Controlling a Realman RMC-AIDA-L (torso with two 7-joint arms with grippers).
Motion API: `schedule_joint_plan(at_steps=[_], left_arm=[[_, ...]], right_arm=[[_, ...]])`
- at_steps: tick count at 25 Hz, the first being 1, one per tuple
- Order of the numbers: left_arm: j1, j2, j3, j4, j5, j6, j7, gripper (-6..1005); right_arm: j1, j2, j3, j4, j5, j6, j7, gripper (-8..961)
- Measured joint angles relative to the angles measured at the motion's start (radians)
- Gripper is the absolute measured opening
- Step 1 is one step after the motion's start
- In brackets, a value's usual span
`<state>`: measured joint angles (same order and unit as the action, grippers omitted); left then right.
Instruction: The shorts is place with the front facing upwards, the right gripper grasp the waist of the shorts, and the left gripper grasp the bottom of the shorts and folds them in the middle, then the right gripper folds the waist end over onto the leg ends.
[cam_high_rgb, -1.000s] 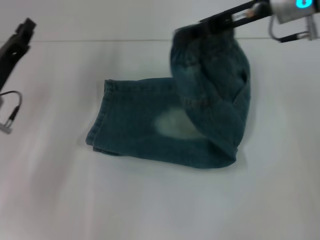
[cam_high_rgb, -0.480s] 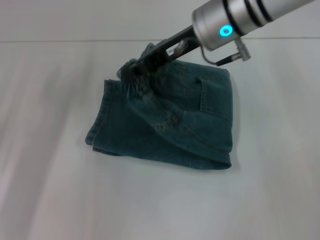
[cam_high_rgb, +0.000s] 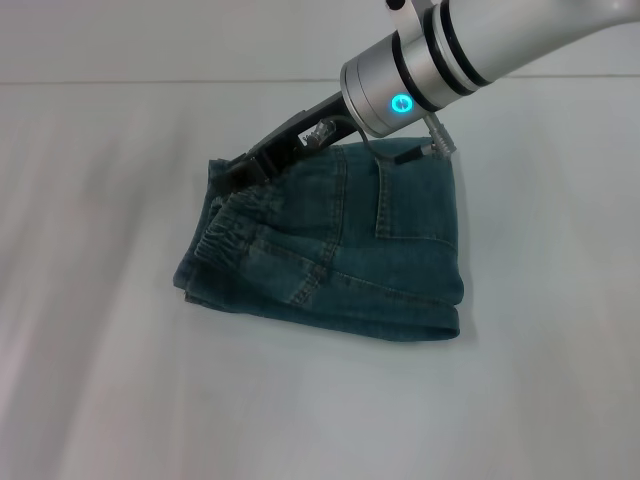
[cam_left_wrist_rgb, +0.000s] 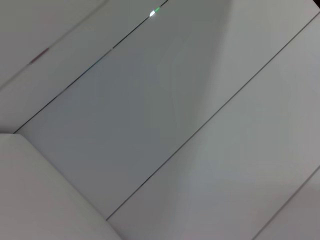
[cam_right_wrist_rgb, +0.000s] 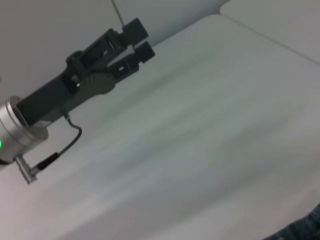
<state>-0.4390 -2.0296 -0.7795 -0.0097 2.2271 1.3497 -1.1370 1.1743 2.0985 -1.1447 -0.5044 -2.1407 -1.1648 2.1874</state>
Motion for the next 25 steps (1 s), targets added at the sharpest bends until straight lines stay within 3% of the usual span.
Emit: schedule_joint_plan(at_steps=[7,10,14,17,21,25], left_arm=[[-0.005,0.0,0.008,0.002,0.001,0.001,0.003,876],[-0.005,0.007,0.036,0.014,0.002,0.019,-0.018,876],[-0.013,0.021,0.118,0.085,0.002,0.092,-0.084,877],[-0.024,0.041,0.26,0.176,0.002,0.171,-0.159,877],[-0.041,0.058,0.497,0.325,0.002,0.291,-0.281,877],[-0.047,0.041,0.739,0.514,0.002,0.443,-0.348,876]], right_arm=[[-0.035,-0.008,0.001,-0.011,0.077,-0.014,-0.037,266],[-0.084,-0.016,0.011,-0.038,0.118,-0.048,-0.07,420],[-0.21,-0.025,0.063,-0.148,0.159,-0.123,-0.102,619],[-0.302,-0.045,0.135,-0.195,0.193,-0.211,-0.132,764],[-0.417,-0.091,0.246,-0.204,0.242,-0.344,-0.189,811],[-0.517,-0.141,0.319,-0.207,0.263,-0.502,-0.296,809]])
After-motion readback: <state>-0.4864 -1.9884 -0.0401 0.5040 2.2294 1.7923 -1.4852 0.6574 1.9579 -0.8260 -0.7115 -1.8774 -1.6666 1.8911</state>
